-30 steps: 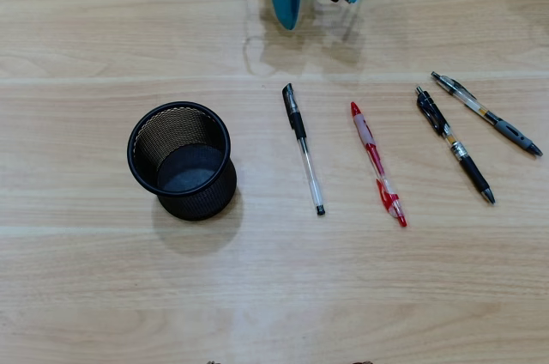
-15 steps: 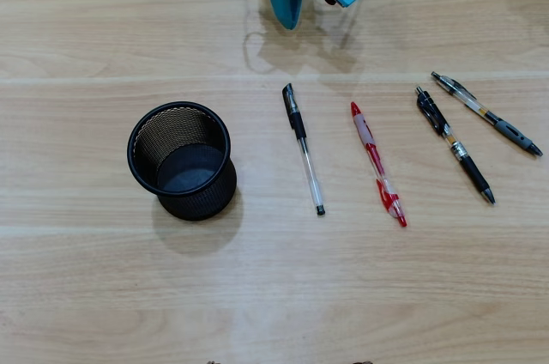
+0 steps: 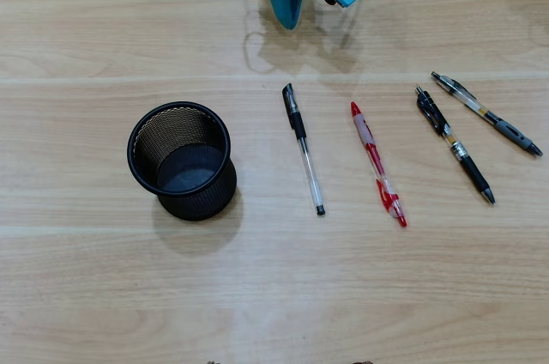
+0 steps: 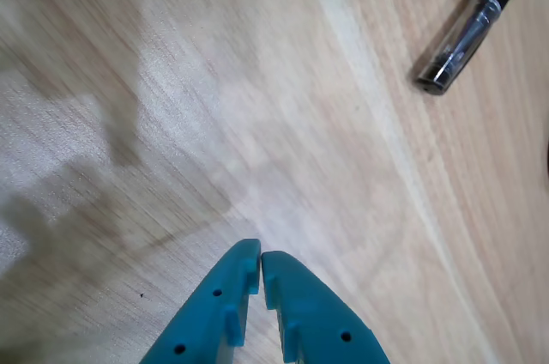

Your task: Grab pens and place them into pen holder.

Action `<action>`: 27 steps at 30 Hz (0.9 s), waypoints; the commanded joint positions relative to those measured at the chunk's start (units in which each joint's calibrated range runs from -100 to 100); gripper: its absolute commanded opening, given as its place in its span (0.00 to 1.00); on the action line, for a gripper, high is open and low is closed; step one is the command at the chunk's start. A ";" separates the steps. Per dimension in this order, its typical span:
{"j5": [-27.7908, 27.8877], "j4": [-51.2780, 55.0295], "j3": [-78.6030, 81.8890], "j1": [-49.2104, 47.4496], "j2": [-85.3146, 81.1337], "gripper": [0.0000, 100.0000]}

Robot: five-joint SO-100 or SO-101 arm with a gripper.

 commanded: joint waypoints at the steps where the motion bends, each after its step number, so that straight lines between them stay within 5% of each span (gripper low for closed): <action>1: -0.25 3.41 -0.56 -0.31 -0.17 0.02; 14: -3.02 -9.82 -5.81 -0.23 11.83 0.03; 21: -11.75 -12.06 -43.92 1.70 55.28 0.25; 27: -21.01 -9.39 -81.50 -4.02 99.49 0.26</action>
